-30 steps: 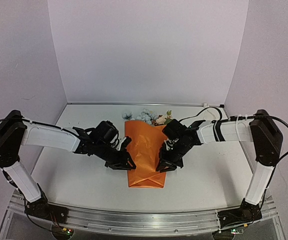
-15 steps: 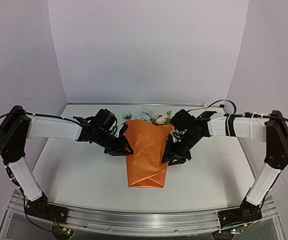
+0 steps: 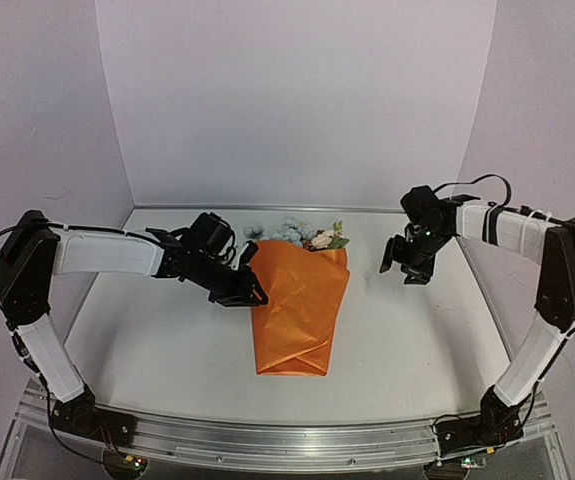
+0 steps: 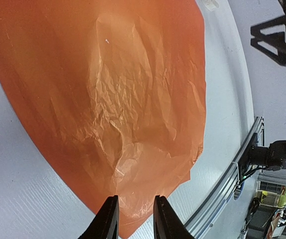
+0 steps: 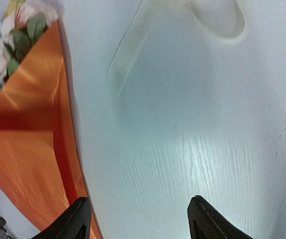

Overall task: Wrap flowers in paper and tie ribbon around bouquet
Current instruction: Pick up the ribbon from the corner of the board.

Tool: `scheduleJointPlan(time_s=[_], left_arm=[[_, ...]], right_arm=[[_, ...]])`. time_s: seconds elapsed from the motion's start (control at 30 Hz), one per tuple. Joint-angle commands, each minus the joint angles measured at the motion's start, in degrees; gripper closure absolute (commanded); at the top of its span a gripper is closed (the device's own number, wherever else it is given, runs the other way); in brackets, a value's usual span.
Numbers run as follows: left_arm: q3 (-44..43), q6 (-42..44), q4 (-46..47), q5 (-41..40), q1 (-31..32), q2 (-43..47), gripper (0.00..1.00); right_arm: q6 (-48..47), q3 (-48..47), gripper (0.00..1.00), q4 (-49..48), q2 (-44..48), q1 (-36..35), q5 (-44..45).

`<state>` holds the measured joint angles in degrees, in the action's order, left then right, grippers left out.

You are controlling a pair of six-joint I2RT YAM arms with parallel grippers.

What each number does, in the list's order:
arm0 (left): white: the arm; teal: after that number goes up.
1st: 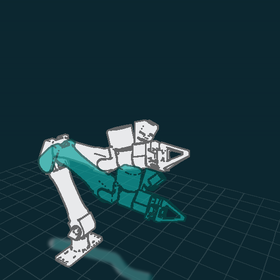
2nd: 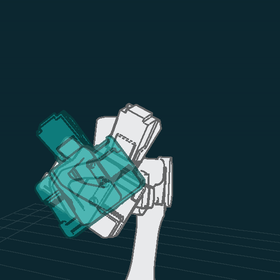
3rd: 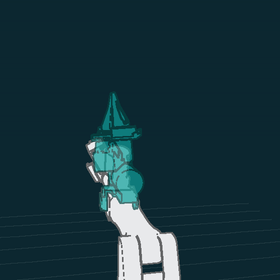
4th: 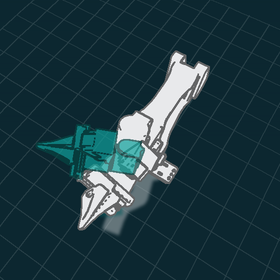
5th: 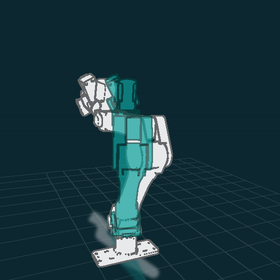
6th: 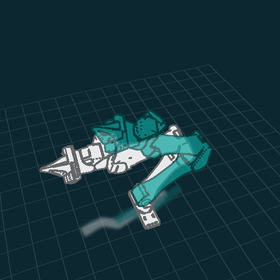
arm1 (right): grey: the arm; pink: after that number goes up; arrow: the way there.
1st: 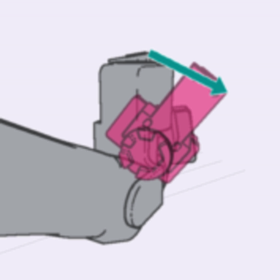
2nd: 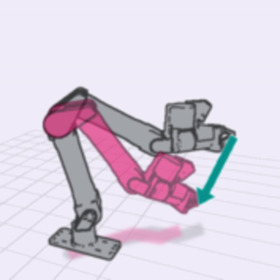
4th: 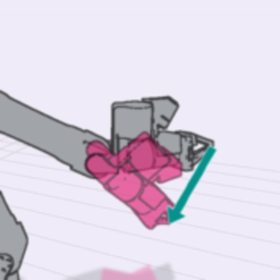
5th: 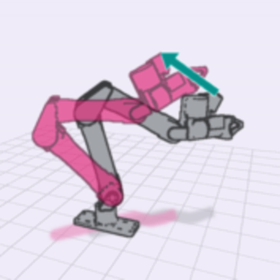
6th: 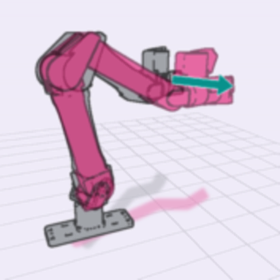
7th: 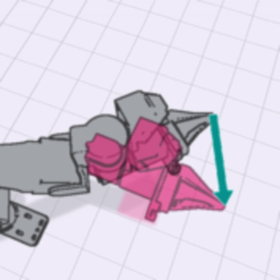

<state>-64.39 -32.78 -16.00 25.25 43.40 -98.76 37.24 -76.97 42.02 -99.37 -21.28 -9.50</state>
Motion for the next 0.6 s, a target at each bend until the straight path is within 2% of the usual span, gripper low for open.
scheduleJointPlan(time_s=[0.0, 0.23, 0.57], left_arm=[[-3.8, 1.9, -1.1, -1.1, 0.0, 0.3, 0.74], [-4.8, 2.4, -2.3, -1.3, -0.1, 0.1, 0.73], [-6.4, 2.6, -3.5, -0.8, -0.7, -0.6, 0.74]], right_arm=[[-3.7, -7.3, 0.32, -0.5, -6.8, 4.3, 3.2], [-6.3, -16.8, 0.32, -1.6, -16.8, 8.7, 0.3], [1.8, -25.3, 0.37, -3.6, -26.9, 12.8, -0.9]])
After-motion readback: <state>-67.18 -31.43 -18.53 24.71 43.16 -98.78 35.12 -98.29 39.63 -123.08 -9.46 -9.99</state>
